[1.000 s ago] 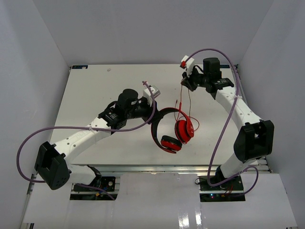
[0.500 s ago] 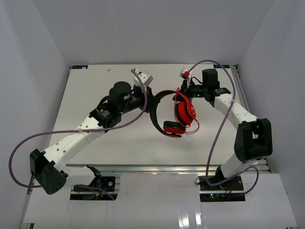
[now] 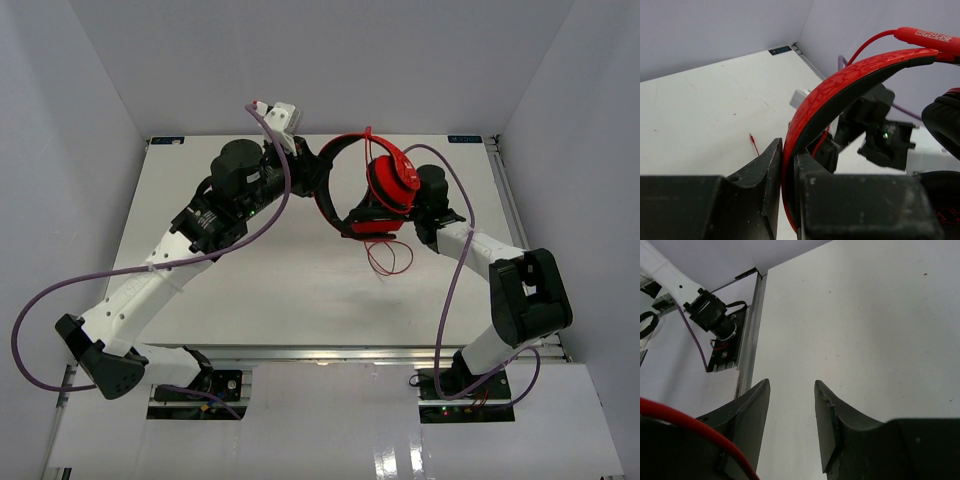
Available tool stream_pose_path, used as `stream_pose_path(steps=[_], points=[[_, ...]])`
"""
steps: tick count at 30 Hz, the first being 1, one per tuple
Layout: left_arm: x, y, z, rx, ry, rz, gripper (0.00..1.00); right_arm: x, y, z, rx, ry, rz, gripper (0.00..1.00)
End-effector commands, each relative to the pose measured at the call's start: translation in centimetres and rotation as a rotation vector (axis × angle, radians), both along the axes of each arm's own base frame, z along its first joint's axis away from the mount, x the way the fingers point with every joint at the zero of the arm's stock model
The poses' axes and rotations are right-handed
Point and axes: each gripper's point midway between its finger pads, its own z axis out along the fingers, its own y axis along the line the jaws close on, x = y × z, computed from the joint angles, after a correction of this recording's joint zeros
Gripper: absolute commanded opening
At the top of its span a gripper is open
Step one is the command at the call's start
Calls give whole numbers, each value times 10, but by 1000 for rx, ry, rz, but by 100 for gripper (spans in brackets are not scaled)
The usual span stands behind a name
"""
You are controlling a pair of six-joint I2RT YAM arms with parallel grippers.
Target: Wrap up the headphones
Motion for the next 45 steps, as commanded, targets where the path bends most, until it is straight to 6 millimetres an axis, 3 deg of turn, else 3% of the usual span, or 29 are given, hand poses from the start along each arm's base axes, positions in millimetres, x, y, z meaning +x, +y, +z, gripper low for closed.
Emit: stream_pose_path(steps=[1,7,14,18,23,26,28,30,32,34,39,42,45], points=[[16,27,53,-164,-16,207,0,-19,-2,15,61,-60,40,48],[36,68,80,-285,-33,464,0,-44,-11,-2,56,-69,47,48],[46,104,101,-394,-79,663,0,-57,-14,-8,38,-88,46,45],[50,117,109,-434,-100,744,0,-66,-12,-11,34,-94,58,34],[61,145,105,-387,-152,932,0,-78,-10,-11,-2,-101,58,11],[74,158,83,-280,-157,1037,0,-65,-12,-18,-135,-210,-28,8],[86,164,58,-165,-145,1069,0,-56,-19,-14,-267,-301,-99,8],[98,172,18,-43,-110,1092,0,-50,-28,4,-360,-451,-162,8],[107,175,-10,30,-81,1090,0,-45,-29,33,-417,-598,-223,8],[113,173,-40,87,-34,1067,0,-30,-43,56,-494,-719,-330,8],[120,144,-119,231,97,904,0,1,-62,106,-582,-940,-496,8],[115,118,-159,301,181,753,0,19,-64,121,-630,-1041,-567,8],[103,85,-187,352,233,559,0,37,-62,134,-656,-1127,-638,8]])
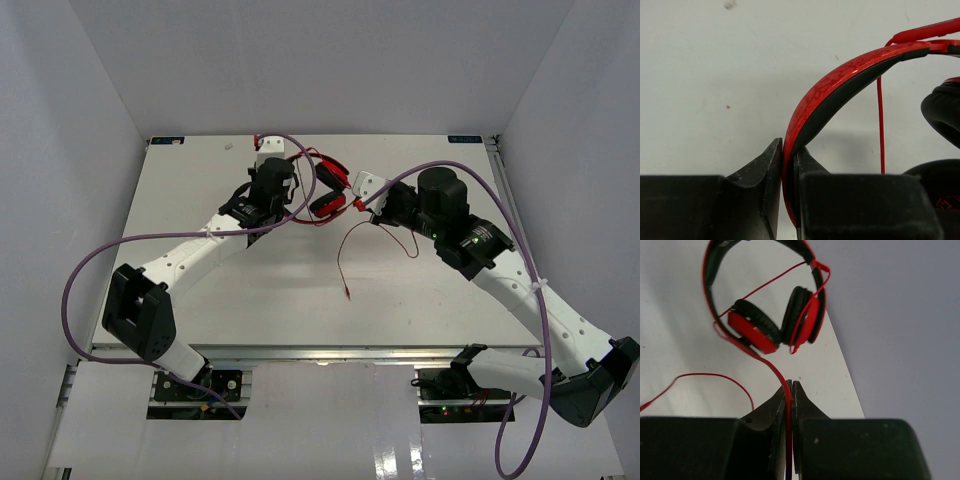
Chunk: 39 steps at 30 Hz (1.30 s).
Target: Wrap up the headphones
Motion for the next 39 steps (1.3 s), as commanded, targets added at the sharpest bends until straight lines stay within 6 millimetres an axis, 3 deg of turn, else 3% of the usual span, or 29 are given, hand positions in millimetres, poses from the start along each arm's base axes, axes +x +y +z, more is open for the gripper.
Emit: stream_pose_path(steps=[1,3,7,12,15,18,25,28,31,34,39], points=[[-20,-56,-12,-92,84,-284,0,40,-14,27,-92,-212,-172,8],[-38,-81,-22,-118,132,-434,0,48,-11,26,-91,-231,-185,8],[-68,-109,-24,-163,157,-628,0,58,-7,11,-81,-217,-198,8],[-103,-125,-2,-242,129,-809,0,76,-24,-23,26,-33,-148,16],[-116,-124,8,-291,130,-830,0,69,-22,-48,101,125,-12,18],[-126,-122,31,-340,90,-848,0,55,-19,-69,166,253,95,18],[-135,-130,94,-461,0,-883,0,8,13,-92,313,533,374,21],[-133,-132,119,-515,-33,-869,0,-13,23,-89,395,646,483,22],[-120,-130,141,-563,-82,-796,0,-30,29,-72,479,662,608,23],[-108,-125,165,-617,-155,-727,0,-46,29,-74,537,800,615,24],[-86,-108,196,-701,-272,-566,0,-57,30,-77,562,838,619,24]])
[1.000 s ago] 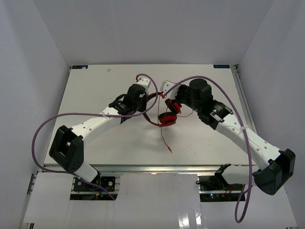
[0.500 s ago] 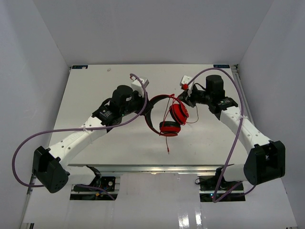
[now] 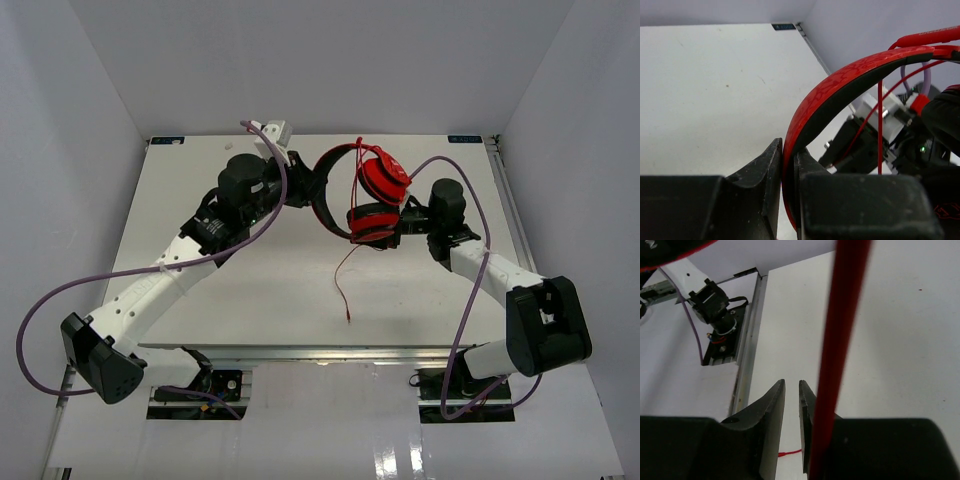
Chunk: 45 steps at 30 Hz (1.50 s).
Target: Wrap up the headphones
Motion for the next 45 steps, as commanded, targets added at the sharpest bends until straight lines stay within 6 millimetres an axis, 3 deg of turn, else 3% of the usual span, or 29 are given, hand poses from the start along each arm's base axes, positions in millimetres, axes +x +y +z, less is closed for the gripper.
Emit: stream_pose_path(steps=[1,9,21,36,42,45], points=[[20,20,76,-246,-94,193,0,-22,2,24,72,-1,74,24],[43,43,93,-378,-87,391,0,-34,3,23,84,-8,78,23],[70,65,74,-457,-5,628,0,-49,6,16,64,-34,100,18],[98,81,58,-375,-12,804,0,-64,6,-2,10,-34,107,15],[121,81,23,-190,-25,862,0,-68,3,-9,-45,-24,74,10],[128,82,1,-70,-35,876,0,-54,1,-4,-100,-104,11,8]])
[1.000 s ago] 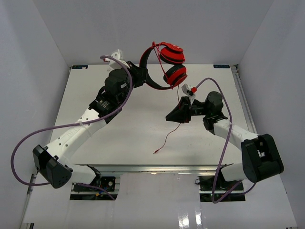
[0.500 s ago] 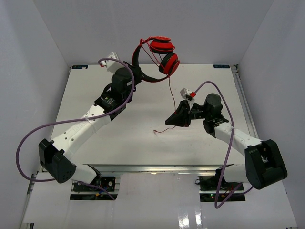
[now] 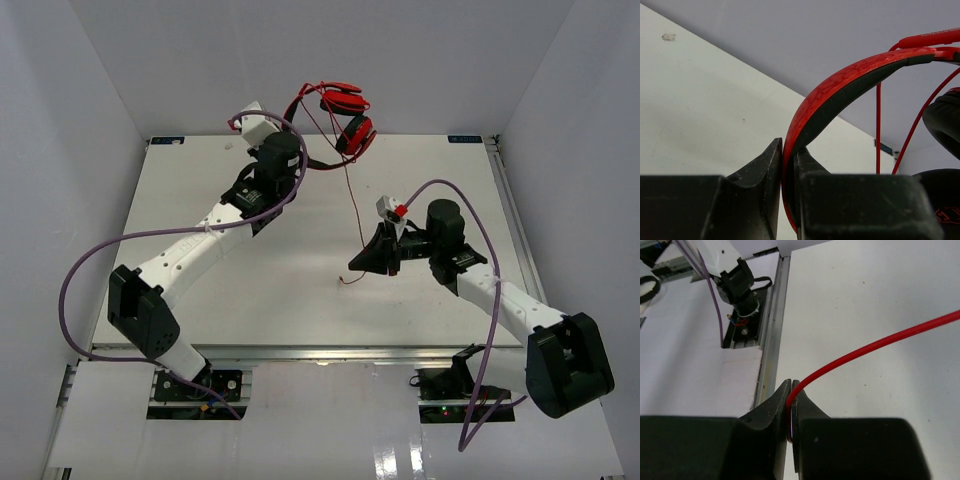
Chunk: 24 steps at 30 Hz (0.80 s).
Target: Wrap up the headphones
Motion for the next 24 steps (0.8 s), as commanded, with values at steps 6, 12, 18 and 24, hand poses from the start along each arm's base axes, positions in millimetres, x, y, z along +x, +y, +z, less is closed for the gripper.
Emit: stream_pose_path(steps=[6,12,18,24], points=[[15,9,-75,429,116,-48,0,41,-29,-7,-421,-259,-222,8],[-13,-26,-163,645,263,-435,0,95,-80,11,-783,-665,-474,8],[-57,-68,-181,632,262,-830,0,137,-98,31,-870,-976,-664,8],[-103,-96,-166,565,163,-1128,0,152,-95,29,-800,-995,-759,8]])
